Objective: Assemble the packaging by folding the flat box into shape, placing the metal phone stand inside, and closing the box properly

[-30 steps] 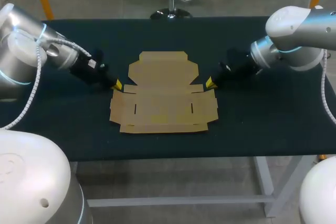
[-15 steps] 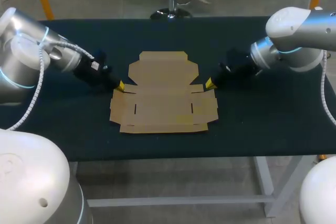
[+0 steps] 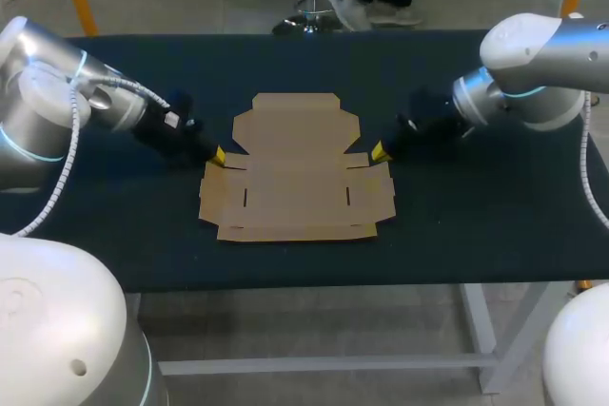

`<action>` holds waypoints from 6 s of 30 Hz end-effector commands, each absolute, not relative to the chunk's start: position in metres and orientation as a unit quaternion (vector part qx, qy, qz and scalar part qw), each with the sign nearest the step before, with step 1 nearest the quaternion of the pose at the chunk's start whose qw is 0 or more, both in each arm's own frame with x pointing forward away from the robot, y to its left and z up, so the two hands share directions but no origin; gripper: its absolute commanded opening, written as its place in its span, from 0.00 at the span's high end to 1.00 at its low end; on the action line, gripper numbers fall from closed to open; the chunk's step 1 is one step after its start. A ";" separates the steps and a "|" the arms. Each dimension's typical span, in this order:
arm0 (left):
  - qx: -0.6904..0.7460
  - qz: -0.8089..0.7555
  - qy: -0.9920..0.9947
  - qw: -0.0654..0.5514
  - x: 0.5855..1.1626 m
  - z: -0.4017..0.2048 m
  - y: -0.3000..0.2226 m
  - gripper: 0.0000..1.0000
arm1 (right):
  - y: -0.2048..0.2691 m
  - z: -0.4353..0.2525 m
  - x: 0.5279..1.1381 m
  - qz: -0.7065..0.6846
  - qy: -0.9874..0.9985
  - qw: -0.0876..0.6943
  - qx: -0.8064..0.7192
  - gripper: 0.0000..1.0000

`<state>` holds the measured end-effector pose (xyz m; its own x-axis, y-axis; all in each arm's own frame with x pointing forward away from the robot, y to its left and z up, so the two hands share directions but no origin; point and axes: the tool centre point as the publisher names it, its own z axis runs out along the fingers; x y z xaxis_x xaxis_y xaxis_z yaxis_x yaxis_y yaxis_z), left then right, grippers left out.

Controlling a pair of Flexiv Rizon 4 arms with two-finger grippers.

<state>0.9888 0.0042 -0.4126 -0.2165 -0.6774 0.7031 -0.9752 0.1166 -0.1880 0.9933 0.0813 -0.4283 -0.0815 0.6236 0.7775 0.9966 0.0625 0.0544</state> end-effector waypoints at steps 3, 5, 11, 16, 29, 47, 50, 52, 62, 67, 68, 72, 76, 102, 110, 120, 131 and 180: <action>0.583 0.320 -0.709 0.233 0.990 -0.415 0.006 1.00 | 0.086 -0.430 0.993 -0.313 -0.666 0.300 -0.606 1.00; 0.583 0.320 -0.709 0.234 0.990 -0.415 0.006 1.00 | 0.087 -0.430 0.992 -0.314 -0.667 0.300 -0.605 1.00; 0.582 0.319 -0.709 0.236 0.990 -0.416 0.007 1.00 | 0.090 -0.429 0.992 -0.315 -0.669 0.302 -0.602 1.00; 0.582 0.317 -0.710 0.238 0.991 -0.417 0.007 1.00 | 0.093 -0.429 0.992 -0.316 -0.670 0.304 -0.599 1.00; 0.584 0.315 -0.710 0.235 0.992 -0.416 0.007 1.00 | 0.098 -0.424 0.990 -0.323 -0.673 0.304 -0.592 1.00; 0.603 0.298 -0.710 0.210 0.991 -0.413 0.001 1.00 | 0.107 -0.424 0.992 -0.318 -0.674 0.296 -0.597 1.00; 0.610 0.292 -0.709 0.203 0.991 -0.412 0.001 1.00 | 0.109 -0.422 0.992 -0.319 -0.676 0.295 -0.596 1.00; 0.618 0.288 -0.706 0.193 0.990 -0.410 0.000 1.00 | 0.110 -0.421 0.992 -0.319 -0.676 0.294 -0.595 1.00; 0.626 0.288 -0.704 0.173 0.986 -0.407 -0.003 1.00 | 0.115 -0.419 0.991 -0.317 -0.678 0.284 -0.599 1.00; 0.630 0.292 -0.701 0.162 0.982 -0.405 -0.003 1.00 | 0.117 -0.419 0.991 -0.315 -0.678 0.282 -0.601 1.00; 0.631 0.292 -0.701 0.161 0.981 -0.404 -0.003 1.00 | 0.117 -0.418 0.991 -0.315 -0.678 0.281 -0.601 1.00; 0.631 0.297 -0.701 0.148 0.977 -0.400 -0.005 1.00 | 0.118 -0.416 0.990 -0.315 -0.679 0.278 -0.602 1.00; 0.630 0.299 -0.704 0.135 0.974 -0.396 -0.009 1.00 | 0.121 -0.414 0.989 -0.314 -0.681 0.273 -0.602 1.00; 0.632 0.276 -0.718 0.101 0.978 -0.392 -0.024 1.00 | 0.128 -0.408 0.984 -0.304 -0.689 0.247 -0.610 1.00; 0.629 0.267 -0.724 0.096 0.979 -0.392 -0.029 1.00 | 0.128 -0.407 0.982 -0.301 -0.688 0.239 -0.616 1.00; 0.624 0.259 -0.732 0.086 0.978 -0.390 -0.036 1.00 | 0.133 -0.403 0.980 -0.294 -0.692 0.222 -0.621 1.00; 0.622 0.254 -0.736 0.082 0.977 -0.390 -0.042 1.00 | 0.136 -0.402 0.981 -0.288 -0.695 0.212 -0.624 1.00; 0.627 0.226 -0.744 0.049 0.983 -0.404 -0.074 1.00 | 0.155 -0.415 0.986 -0.230 -0.710 0.175 -0.643 1.00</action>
